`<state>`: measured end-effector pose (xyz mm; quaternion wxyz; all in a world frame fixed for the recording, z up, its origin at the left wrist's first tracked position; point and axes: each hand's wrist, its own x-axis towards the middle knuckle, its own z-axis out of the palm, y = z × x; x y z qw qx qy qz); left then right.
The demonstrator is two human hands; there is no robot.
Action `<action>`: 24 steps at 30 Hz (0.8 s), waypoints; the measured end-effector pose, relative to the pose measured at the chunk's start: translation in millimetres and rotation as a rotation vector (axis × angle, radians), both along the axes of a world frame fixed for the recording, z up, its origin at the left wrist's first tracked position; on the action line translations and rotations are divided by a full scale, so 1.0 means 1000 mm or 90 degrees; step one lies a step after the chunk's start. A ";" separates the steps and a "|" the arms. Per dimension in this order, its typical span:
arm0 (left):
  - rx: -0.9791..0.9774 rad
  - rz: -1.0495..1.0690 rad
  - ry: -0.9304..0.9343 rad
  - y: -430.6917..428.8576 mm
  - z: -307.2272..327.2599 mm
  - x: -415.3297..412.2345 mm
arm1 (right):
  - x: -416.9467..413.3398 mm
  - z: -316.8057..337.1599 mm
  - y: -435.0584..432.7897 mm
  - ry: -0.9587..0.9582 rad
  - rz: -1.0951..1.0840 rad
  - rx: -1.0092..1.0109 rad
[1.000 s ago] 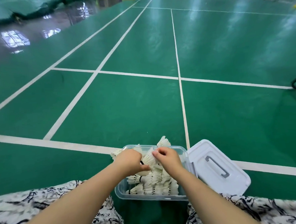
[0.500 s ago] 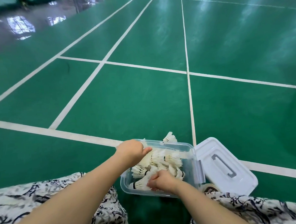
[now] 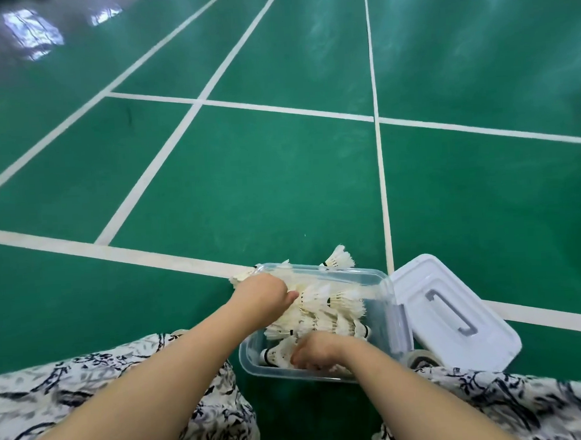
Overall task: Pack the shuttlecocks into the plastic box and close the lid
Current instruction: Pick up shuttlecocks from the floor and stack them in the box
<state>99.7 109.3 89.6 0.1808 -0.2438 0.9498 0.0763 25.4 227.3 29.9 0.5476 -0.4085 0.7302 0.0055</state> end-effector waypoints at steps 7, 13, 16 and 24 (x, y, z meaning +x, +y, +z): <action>-0.031 -0.017 -0.024 0.015 0.008 -0.008 | -0.031 0.030 0.000 0.025 -0.280 -0.191; 0.049 0.019 -0.089 0.034 0.015 -0.021 | -0.022 0.040 0.013 -0.004 -0.231 -0.208; 0.059 0.012 -0.106 0.043 0.019 -0.024 | -0.014 0.033 0.019 0.009 -0.240 -0.212; 0.116 0.036 -0.029 0.038 0.010 -0.014 | -0.013 0.034 0.024 0.063 -0.254 -0.208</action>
